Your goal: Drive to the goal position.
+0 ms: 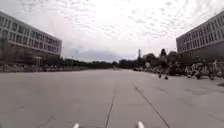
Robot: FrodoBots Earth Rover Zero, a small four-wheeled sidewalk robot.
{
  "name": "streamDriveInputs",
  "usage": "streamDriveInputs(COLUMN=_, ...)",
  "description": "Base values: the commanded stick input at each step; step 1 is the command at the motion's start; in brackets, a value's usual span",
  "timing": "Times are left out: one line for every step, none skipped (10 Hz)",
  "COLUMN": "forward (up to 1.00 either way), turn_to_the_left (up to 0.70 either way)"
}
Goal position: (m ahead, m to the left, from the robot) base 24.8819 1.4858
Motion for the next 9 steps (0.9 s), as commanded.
streamDriveInputs(forward=0.70, turn_to_the_left=0.00)
streamDriveInputs(forward=0.70, turn_to_the_left=0.00)
streamDriveInputs(forward=0.70, turn_to_the_left=0.00)
streamDriveInputs(forward=0.70, turn_to_the_left=0.00)
streamDriveInputs(forward=0.70, turn_to_the_left=0.00)
streamDriveInputs(forward=0.70, turn_to_the_left=0.00)
streamDriveInputs(forward=0.70, turn_to_the_left=0.00)
streamDriveInputs(forward=0.70, turn_to_the_left=0.00)
streamDriveInputs(forward=0.70, turn_to_the_left=0.00)
